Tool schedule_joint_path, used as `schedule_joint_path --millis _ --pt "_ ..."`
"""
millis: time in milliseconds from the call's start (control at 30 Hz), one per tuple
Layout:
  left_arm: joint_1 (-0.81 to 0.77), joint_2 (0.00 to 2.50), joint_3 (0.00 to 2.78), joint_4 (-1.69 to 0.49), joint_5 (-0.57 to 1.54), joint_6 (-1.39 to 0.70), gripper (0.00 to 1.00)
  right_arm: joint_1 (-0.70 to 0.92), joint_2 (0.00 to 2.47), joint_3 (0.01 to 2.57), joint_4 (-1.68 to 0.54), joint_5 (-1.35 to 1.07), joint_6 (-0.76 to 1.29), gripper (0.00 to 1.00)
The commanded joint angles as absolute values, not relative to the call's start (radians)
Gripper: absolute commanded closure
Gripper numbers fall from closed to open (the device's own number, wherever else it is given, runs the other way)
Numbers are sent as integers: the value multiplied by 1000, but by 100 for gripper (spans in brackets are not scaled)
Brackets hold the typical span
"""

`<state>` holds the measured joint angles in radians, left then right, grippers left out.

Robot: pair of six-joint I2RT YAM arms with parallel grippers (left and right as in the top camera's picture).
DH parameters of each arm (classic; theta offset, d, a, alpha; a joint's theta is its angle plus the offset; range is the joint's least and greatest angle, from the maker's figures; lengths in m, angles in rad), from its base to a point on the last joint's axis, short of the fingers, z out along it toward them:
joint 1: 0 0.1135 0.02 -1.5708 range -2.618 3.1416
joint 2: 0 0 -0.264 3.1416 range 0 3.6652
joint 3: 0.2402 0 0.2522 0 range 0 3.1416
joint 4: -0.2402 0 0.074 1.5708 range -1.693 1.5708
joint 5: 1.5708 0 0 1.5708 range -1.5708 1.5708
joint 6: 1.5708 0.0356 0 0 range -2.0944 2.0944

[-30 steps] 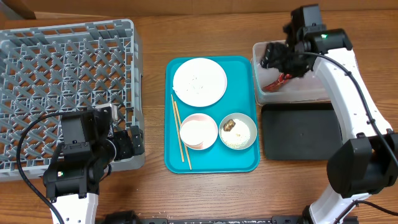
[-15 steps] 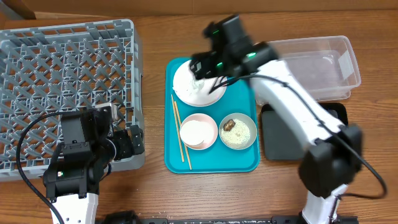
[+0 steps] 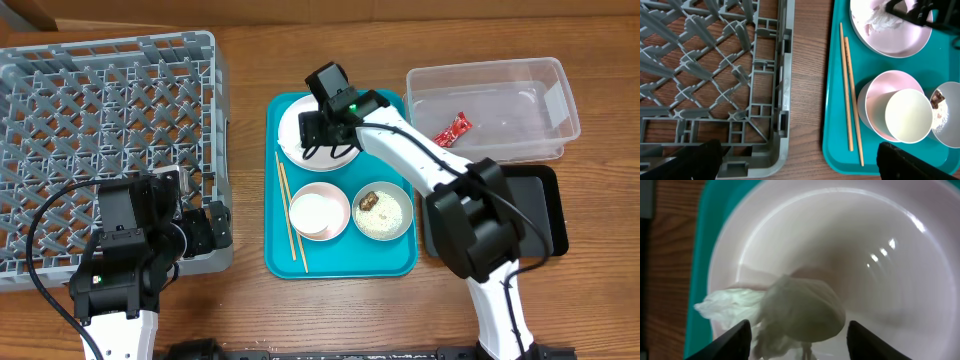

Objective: Sort waste into correct bins and load items into the dishwasher
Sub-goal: 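Grasp the white tissue on the plate with the right gripper, then carry the tissue right and release it into the clear bin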

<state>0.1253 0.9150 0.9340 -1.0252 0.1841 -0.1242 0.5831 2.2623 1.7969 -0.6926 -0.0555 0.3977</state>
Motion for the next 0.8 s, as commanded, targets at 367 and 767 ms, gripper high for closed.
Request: schedule_joint_path --millis 367,767 --pt "131 915 960 -1028 200 -108 0 491 2165 1900 -895 -29 420 96" --pt "131 915 960 -1022 200 -108 0 214 1941 1934 -1209 -8 419 96"
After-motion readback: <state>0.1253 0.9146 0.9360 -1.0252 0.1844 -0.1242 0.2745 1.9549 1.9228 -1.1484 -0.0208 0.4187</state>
